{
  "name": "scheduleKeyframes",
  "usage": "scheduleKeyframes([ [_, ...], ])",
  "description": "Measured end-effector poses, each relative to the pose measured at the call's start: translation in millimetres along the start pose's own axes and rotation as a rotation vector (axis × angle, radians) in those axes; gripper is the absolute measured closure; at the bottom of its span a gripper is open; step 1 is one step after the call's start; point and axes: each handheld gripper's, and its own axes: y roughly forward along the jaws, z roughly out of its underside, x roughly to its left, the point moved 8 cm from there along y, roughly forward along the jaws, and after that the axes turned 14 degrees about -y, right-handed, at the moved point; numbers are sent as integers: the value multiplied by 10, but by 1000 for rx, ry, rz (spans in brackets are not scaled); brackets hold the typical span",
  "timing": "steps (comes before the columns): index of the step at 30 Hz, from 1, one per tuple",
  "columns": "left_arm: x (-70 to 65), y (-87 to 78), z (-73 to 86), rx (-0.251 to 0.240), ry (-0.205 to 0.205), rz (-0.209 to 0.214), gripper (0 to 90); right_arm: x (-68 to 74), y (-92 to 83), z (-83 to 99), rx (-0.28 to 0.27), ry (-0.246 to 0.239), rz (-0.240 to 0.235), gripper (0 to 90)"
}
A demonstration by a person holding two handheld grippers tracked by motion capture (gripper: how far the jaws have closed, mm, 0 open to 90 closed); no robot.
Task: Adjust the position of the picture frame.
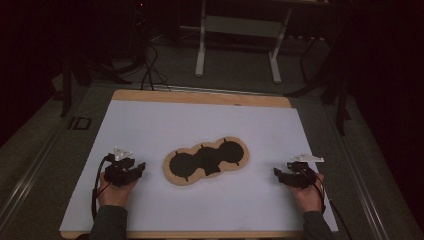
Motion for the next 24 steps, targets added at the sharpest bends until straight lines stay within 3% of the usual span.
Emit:
scheduleKeyframes([
  [6,-134,-91,-51,-74,53,69,518,85,-41,-99,-28,-22,0,368],
  [10,-199,-100,-64,-91,68,110,516,148,-44,-151,-39,-41,-6,368],
  [24,-291,-124,-63,-81,96,134,610,201,-65,-203,-67,-23,-34,405],
])
